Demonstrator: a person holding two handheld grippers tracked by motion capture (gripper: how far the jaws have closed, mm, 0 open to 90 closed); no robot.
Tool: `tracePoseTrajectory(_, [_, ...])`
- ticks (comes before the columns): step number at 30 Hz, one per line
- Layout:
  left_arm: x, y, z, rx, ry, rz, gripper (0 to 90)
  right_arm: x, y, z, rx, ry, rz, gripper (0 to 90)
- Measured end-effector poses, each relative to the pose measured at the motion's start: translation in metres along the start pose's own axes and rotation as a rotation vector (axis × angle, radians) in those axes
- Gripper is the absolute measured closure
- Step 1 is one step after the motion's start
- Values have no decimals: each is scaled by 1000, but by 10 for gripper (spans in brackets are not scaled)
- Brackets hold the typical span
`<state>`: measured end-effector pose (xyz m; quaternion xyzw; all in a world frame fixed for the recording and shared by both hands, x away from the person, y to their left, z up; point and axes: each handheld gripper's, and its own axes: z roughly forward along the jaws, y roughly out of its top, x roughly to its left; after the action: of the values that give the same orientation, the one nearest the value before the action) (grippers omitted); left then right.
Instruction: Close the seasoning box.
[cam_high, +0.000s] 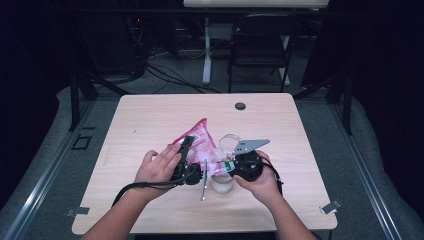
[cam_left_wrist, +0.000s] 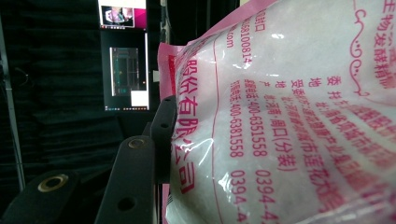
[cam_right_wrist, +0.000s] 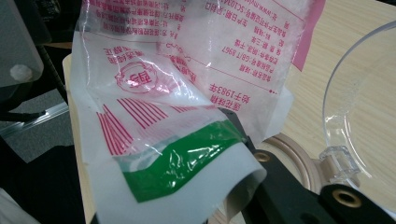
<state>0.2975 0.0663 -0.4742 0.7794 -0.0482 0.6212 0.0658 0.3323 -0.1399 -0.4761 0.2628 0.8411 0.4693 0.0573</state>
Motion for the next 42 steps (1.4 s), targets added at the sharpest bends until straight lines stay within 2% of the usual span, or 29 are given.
tracePoseTrajectory(4, [1,1,-1,10,0,12,609,0,0,0,-1,0,4,900])
tracePoseTrajectory(8, [1,1,-1,11,-4,4,609,0,0,0,-5,-2,6,900])
tracePoseTrajectory(11, [1,1,-1,-1,12,20,609,0,0,0,-4,-1,6,900])
tracePoseTrajectory(22, [2,2,-2,7,3,17,610,-1,0,0,-3,0,6,900])
tracePoseTrajectory(26, [2,2,-1,-6,17,21,610,-1,0,0,-4,-2,7,900])
tracePoseTrajectory(28, [1,3,-1,-4,14,19,610,-1,0,0,-3,0,7,900])
tracePoseTrajectory(29, [2,3,-3,15,5,22,610,-1,0,0,-3,0,7,900])
tracePoseTrajectory(30, [1,2,0,-31,31,18,610,-1,-1,0,-3,0,7,900])
tracePoseTrajectory(32, [2,3,-2,5,8,28,611,-1,-1,0,-4,1,8,900])
tracePoseTrajectory(42, [3,4,-3,4,9,27,615,-2,-1,0,-1,-2,5,900])
